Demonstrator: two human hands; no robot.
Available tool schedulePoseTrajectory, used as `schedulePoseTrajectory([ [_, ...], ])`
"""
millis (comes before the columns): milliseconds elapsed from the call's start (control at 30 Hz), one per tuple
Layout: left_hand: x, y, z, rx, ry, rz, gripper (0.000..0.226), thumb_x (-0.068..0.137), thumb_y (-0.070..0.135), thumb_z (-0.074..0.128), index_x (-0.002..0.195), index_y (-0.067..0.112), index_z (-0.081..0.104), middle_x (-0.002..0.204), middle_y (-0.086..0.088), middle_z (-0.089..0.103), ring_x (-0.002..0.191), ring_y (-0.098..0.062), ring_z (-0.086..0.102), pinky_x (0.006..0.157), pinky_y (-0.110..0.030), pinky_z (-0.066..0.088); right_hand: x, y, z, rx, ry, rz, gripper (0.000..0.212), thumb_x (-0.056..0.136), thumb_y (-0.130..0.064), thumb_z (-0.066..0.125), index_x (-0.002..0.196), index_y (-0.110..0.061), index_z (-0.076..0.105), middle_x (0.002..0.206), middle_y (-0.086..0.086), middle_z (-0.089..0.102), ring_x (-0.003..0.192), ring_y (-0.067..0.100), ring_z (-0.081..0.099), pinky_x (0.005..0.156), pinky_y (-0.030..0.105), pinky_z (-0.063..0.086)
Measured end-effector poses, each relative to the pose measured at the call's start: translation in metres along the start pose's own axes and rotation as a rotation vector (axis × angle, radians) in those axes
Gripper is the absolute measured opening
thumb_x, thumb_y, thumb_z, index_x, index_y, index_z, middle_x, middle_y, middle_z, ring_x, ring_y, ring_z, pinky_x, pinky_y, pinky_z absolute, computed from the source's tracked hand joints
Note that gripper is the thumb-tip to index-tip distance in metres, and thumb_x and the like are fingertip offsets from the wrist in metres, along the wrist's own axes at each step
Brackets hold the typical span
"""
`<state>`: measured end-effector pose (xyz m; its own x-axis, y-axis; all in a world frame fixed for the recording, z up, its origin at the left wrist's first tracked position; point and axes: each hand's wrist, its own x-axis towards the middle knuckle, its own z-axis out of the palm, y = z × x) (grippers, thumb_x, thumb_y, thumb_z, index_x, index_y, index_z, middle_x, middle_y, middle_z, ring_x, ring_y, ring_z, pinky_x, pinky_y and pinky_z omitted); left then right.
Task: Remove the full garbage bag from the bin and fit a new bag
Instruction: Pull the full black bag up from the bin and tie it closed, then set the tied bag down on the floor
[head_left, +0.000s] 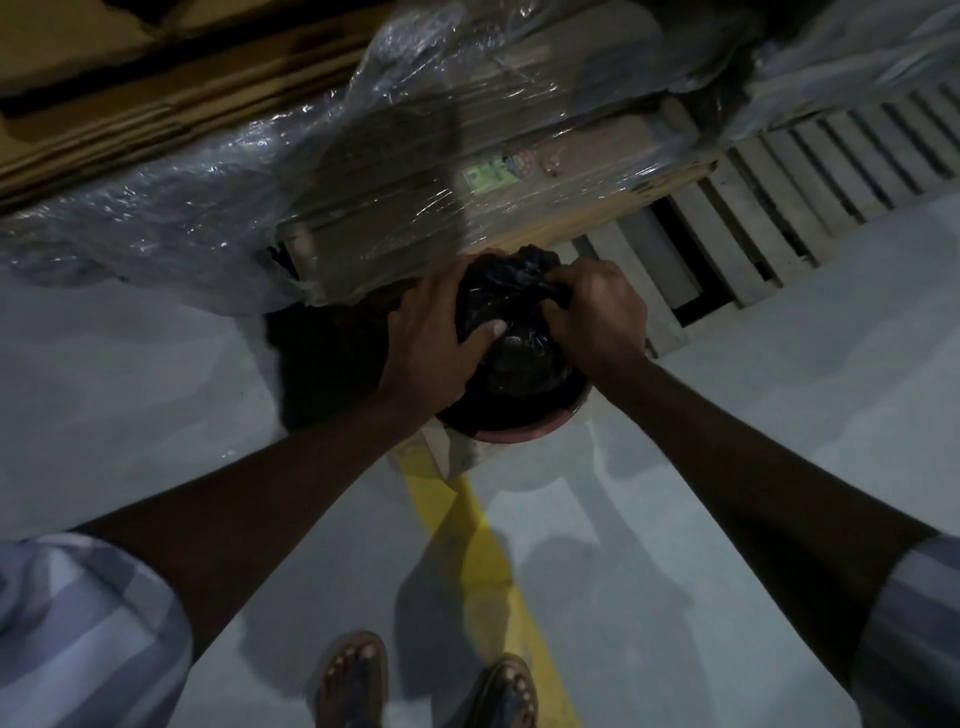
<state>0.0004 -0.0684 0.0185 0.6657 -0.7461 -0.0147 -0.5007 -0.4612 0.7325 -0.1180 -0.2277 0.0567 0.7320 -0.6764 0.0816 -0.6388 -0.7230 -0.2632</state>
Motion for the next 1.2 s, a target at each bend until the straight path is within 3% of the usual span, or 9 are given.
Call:
schedulePoseTrajectory([
  [133,-0.009,0.017,-0.003,-0.059,0.051,0.009,0.064,0.099,0.062,0.049,0.155,0.032,0.039,0.155,-0.002,0.05,0.144,-0.025,0.042,0.119,-0.05,0.035,-0.005,0.007,-0.021,0.046,0.033,0.068,0.03,0.087,-0.032,0.067,0.114,-0.023,0.077,0.114,0.005,0.071,0.111,0.03,0.061,0.081,0.041,0.056],
  [333,-0.026,0.053,-0.005,-0.095,0.032,0.034,0.074,0.101,0.065,0.044,0.16,0.021,0.036,0.165,-0.005,0.038,0.154,-0.023,0.034,0.125,-0.053,0.032,-0.026,0.019,-0.056,0.132,0.172,0.101,0.027,0.086,-0.032,0.067,0.109,-0.021,0.077,0.102,0.006,0.071,0.101,0.03,0.064,0.071,0.035,0.051],
  [500,-0.043,0.099,-0.003,-0.158,0.034,0.097,0.075,0.103,0.053,0.05,0.165,0.016,0.029,0.172,-0.007,0.031,0.159,-0.023,0.028,0.128,-0.032,0.021,-0.05,0.036,-0.095,0.187,0.268,0.205,0.028,0.086,-0.032,0.068,0.109,-0.017,0.076,0.103,0.007,0.071,0.1,0.031,0.067,0.069,0.038,0.056],
  [600,-0.059,0.125,0.004,-0.238,-0.021,0.159,0.078,0.103,0.047,0.052,0.165,0.01,0.025,0.172,-0.009,0.028,0.16,-0.017,0.024,0.131,-0.041,0.024,-0.077,0.052,-0.12,0.222,0.334,0.296,0.026,0.084,-0.027,0.069,0.107,-0.015,0.075,0.104,0.007,0.071,0.104,0.03,0.065,0.076,0.037,0.054],
  [667,-0.07,0.143,0.013,-0.247,-0.049,0.197,0.081,0.102,0.052,0.051,0.166,0.013,0.023,0.172,-0.007,0.027,0.157,-0.009,0.024,0.129,-0.035,0.025,-0.102,0.066,-0.136,0.254,0.378,0.368,0.027,0.084,-0.025,0.071,0.11,-0.019,0.076,0.108,0.004,0.072,0.107,0.028,0.064,0.079,0.034,0.053],
  [767,-0.094,0.17,0.032,-0.276,-0.137,0.208,0.082,0.101,0.056,0.052,0.166,0.018,0.022,0.168,-0.01,0.031,0.153,-0.015,0.032,0.124,-0.028,0.03,-0.148,0.092,-0.154,0.266,0.419,0.48,0.026,0.084,-0.027,0.073,0.11,-0.021,0.076,0.106,0.001,0.071,0.106,0.025,0.063,0.079,0.032,0.051],
  [867,-0.126,0.196,0.06,-0.27,-0.261,0.268,0.082,0.1,0.055,0.053,0.165,0.014,0.025,0.163,-0.02,0.036,0.15,-0.03,0.039,0.125,-0.037,0.032,-0.208,0.126,-0.166,0.25,0.436,0.628,0.024,0.085,-0.03,0.072,0.108,-0.022,0.074,0.103,-0.002,0.069,0.103,0.023,0.061,0.078,0.034,0.051],
  [1033,-0.199,0.225,0.116,-0.262,-0.449,0.288,0.089,0.092,0.076,0.049,0.166,0.033,0.021,0.162,0.004,0.036,0.137,-0.013,0.047,0.107,-0.042,0.045,-0.337,0.184,-0.176,0.171,0.429,0.883,0.02,0.088,-0.033,0.07,0.105,-0.023,0.07,0.102,-0.005,0.067,0.1,0.02,0.06,0.075,0.037,0.055],
  [1200,-0.269,0.248,0.172,-0.261,-0.726,0.294,0.076,0.097,0.054,0.058,0.162,0.048,0.02,0.155,0.011,0.037,0.127,-0.015,0.057,0.099,-0.049,0.056,-0.479,0.23,-0.169,0.084,0.355,1.179,0.024,0.093,-0.037,0.067,0.114,-0.027,0.07,0.112,-0.008,0.067,0.107,0.017,0.059,0.08,0.037,0.057],
])
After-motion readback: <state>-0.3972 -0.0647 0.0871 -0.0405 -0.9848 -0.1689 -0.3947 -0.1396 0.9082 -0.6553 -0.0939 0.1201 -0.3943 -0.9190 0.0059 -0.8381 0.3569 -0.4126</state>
